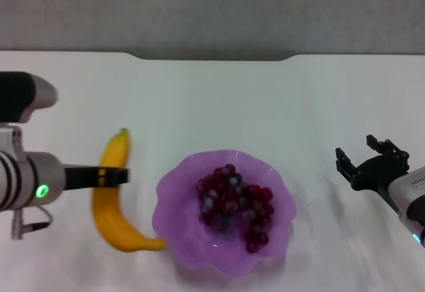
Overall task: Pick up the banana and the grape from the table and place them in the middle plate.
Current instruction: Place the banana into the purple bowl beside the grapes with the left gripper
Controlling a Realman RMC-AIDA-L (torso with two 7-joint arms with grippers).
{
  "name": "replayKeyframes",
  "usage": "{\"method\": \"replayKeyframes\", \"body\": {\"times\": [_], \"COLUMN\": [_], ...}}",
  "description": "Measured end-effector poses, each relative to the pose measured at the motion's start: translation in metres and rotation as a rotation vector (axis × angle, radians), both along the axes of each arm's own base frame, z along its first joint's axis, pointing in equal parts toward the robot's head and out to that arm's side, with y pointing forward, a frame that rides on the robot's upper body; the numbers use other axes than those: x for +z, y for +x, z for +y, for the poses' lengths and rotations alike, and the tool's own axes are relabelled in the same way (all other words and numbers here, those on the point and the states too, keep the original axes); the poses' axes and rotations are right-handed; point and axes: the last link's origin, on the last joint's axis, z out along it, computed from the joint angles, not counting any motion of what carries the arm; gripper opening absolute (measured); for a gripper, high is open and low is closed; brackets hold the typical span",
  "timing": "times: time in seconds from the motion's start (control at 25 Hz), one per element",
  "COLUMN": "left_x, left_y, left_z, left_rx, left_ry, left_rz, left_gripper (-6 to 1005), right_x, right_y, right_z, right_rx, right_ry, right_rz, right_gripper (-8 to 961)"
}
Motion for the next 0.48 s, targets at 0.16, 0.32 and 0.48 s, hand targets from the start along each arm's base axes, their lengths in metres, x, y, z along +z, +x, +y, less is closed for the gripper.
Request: {"method": "replayKeyframes", "body": {"times": [0.16,0.32,0.48], "left_x": [-0.012,-0.023,-0.029], "left_y": [0.014,0.017,0.018], "left_z": [-0.006,-0.005,-0.002], "left_rx": [-0.063,-0.066,-0.067], "left_ry": [-0.053,-0.061,-0.053], "left_rz": [-0.098,-0.209,-0.269], "left_gripper": [498,499,499], "right_x": [0.001,0.000,0.000], "right_y": [0.000,-0.002,-0.002], "right_z": [0.001,0.002,0.002], "right_rx": [-0.001,0.005,0.006], "right_ry": [0.002,-0.002,-0.001], "right_rz": [0.001,0.001,0.002], "right_gripper": [666,666,666]}}
